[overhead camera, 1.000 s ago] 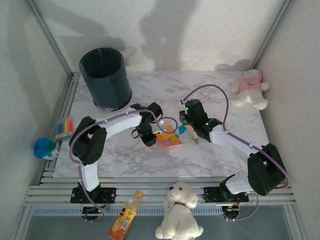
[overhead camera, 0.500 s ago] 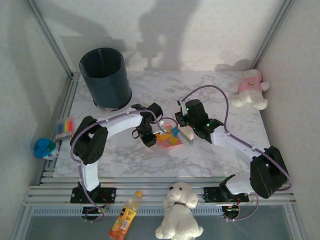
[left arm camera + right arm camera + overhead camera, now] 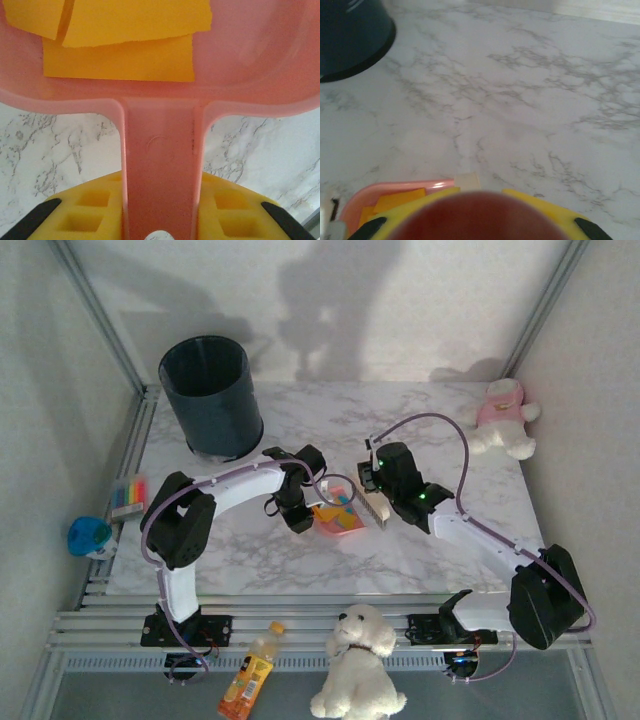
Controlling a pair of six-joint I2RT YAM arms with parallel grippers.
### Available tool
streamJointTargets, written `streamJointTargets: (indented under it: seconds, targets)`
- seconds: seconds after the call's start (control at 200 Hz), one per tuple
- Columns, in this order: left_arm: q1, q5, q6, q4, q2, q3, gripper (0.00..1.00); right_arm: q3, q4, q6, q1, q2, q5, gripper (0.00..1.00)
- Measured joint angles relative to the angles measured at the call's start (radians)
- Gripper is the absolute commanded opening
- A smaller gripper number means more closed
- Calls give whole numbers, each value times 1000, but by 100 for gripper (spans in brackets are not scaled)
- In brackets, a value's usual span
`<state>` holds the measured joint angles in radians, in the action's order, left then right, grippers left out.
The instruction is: Sweep away the paper scraps from the table
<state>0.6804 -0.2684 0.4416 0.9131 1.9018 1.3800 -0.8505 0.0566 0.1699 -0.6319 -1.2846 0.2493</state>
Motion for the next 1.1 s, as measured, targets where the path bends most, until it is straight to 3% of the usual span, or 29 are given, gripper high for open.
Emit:
streamJointTargets:
  seconds: [0.396,0.831,1.096]
  targets:
    - [0,0,0,-1,0,0,0,27,-65,78,-12,-23,90,0]
    - [0,0,0,-3,0,0,0,34,-127,78,-23,-45,-79,0]
    - [0,0,0,-3,0,0,0,54,-144,79,-23,-24,-89,0]
